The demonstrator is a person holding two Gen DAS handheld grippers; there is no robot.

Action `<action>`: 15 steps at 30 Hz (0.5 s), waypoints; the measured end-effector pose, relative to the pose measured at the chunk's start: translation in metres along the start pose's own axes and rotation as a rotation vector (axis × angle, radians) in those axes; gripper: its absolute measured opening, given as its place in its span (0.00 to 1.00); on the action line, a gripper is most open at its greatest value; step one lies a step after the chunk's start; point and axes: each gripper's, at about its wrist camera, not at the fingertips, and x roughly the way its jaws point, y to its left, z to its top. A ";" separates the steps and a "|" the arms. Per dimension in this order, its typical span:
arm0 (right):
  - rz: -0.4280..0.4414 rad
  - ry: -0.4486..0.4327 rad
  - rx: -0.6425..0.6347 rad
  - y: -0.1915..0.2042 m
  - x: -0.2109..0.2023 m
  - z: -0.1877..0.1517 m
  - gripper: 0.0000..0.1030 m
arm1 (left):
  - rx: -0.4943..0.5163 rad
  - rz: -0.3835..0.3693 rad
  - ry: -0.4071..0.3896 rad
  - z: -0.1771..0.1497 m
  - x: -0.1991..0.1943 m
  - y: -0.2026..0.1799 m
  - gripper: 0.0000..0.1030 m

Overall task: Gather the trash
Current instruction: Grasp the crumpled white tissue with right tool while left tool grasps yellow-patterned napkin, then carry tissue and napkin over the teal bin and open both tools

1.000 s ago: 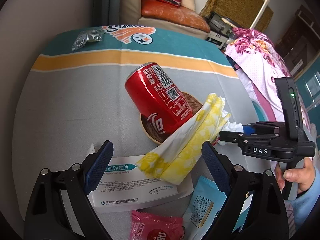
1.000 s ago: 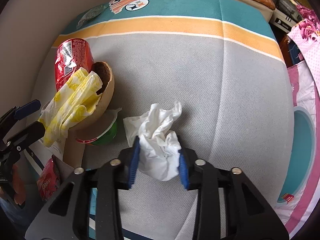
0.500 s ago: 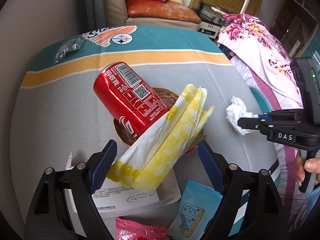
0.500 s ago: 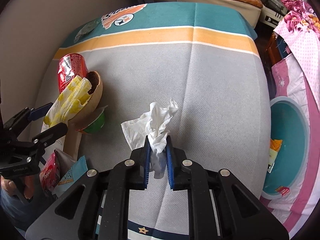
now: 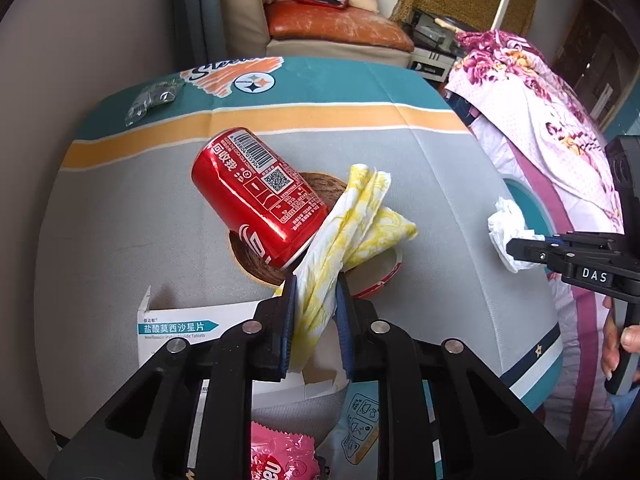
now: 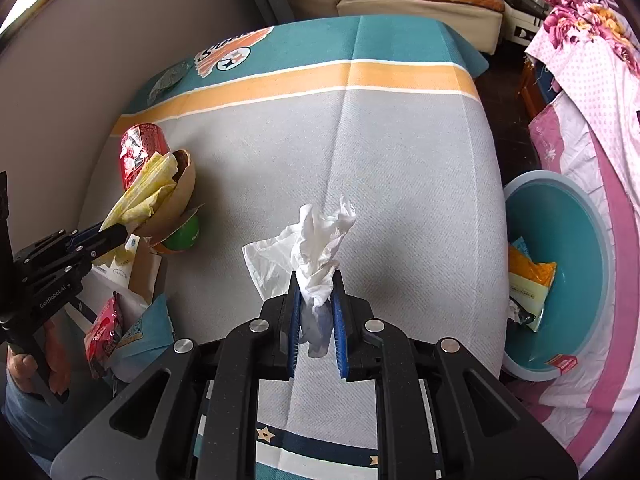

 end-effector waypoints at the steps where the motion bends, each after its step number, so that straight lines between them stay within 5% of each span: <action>1: 0.003 -0.005 0.002 -0.001 -0.002 -0.001 0.13 | -0.009 -0.003 -0.003 0.000 -0.003 0.000 0.17; 15: 0.033 -0.088 0.039 -0.027 -0.038 -0.013 0.13 | -0.010 -0.074 -0.052 0.016 -0.026 -0.045 0.11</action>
